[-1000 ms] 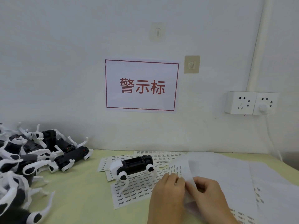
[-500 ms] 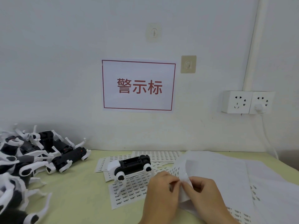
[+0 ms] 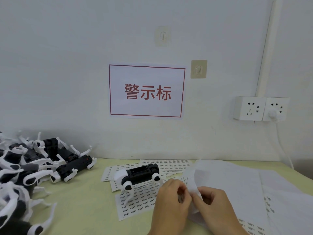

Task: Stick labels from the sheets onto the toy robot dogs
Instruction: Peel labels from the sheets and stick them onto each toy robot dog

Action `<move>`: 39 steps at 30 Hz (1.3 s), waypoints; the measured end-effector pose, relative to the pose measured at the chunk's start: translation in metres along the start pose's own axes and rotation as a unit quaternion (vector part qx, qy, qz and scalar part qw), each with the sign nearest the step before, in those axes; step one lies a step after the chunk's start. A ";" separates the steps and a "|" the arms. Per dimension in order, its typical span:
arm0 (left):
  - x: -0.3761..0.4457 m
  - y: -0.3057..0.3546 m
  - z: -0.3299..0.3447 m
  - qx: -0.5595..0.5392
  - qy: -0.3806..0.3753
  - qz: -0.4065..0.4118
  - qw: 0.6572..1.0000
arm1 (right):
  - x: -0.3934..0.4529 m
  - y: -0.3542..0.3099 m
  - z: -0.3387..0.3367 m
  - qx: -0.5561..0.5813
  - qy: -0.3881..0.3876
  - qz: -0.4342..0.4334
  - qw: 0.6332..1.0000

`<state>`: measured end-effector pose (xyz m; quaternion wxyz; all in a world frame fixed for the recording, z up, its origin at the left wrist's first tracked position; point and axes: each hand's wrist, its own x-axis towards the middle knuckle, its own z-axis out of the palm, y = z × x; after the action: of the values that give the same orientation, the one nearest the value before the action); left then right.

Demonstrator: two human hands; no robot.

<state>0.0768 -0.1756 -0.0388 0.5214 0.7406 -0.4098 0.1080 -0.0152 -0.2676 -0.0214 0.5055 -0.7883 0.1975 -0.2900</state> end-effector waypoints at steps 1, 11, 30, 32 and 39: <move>0.000 0.000 0.000 -0.006 0.001 -0.010 1.000 | 0.000 0.000 0.000 -0.004 0.001 0.000 1.000; 0.001 -0.002 -0.002 -0.001 -0.019 -0.006 1.000 | 0.005 0.008 0.000 -0.024 0.012 0.000 1.000; 0.000 -0.001 -0.002 0.048 -0.009 -0.011 0.999 | 0.001 0.006 0.005 -0.114 0.044 -0.026 0.992; 0.001 0.000 -0.003 0.017 0.000 -0.050 0.999 | 0.002 0.007 0.005 -0.114 0.060 -0.024 0.991; 0.007 -0.002 -0.007 -0.102 0.035 -0.154 0.982 | 0.003 0.008 0.010 -0.122 0.127 0.004 0.984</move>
<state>0.0848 -0.1729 -0.0332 0.6189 0.7335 -0.2807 0.0098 -0.0071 -0.2657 -0.0308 0.3778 -0.7997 0.2974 -0.3596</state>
